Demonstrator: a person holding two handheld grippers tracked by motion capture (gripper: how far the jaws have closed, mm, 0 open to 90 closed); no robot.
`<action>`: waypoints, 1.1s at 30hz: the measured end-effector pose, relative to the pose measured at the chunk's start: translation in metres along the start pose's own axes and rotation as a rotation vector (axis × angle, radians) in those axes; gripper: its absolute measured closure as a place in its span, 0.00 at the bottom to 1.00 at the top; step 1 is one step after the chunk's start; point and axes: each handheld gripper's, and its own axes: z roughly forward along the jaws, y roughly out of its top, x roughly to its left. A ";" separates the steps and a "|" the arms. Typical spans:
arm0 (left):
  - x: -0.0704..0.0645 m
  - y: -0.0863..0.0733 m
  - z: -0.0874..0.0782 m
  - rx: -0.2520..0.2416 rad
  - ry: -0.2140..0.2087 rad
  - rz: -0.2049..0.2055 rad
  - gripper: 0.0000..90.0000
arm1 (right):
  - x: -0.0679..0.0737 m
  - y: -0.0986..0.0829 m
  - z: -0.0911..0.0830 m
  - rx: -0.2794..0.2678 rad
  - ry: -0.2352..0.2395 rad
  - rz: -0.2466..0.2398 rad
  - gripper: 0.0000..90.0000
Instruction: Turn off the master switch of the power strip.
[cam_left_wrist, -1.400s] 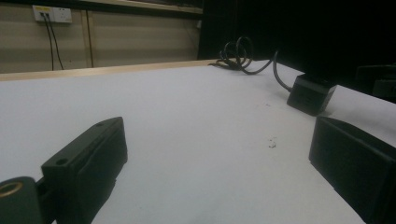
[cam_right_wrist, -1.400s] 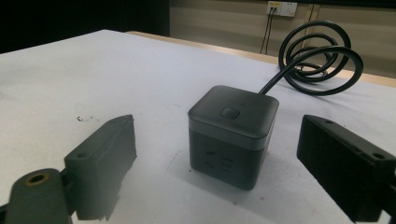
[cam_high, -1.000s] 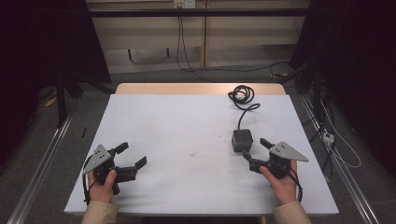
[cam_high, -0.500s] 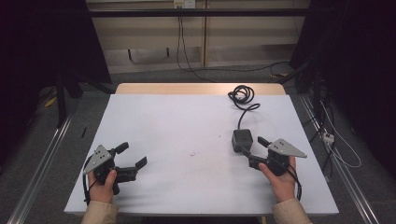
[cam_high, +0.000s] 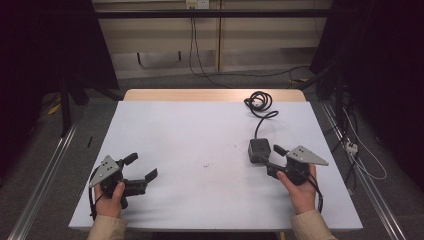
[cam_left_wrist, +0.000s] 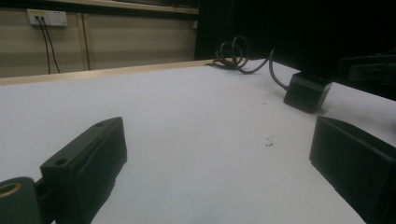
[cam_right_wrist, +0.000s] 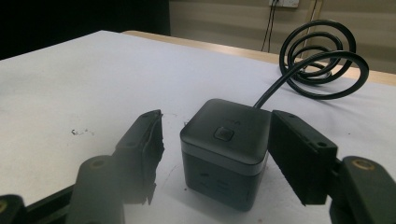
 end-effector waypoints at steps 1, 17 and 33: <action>0.000 0.000 0.000 0.001 -0.001 0.001 0.04 | 0.000 0.000 0.001 0.003 0.002 -0.002 0.41; 0.000 -0.001 -0.001 0.005 -0.002 0.000 0.04 | 0.001 0.005 0.010 0.015 0.014 -0.013 0.51; 0.000 -0.001 0.000 0.008 -0.005 0.000 0.04 | 0.004 0.008 0.017 0.049 0.028 -0.025 0.63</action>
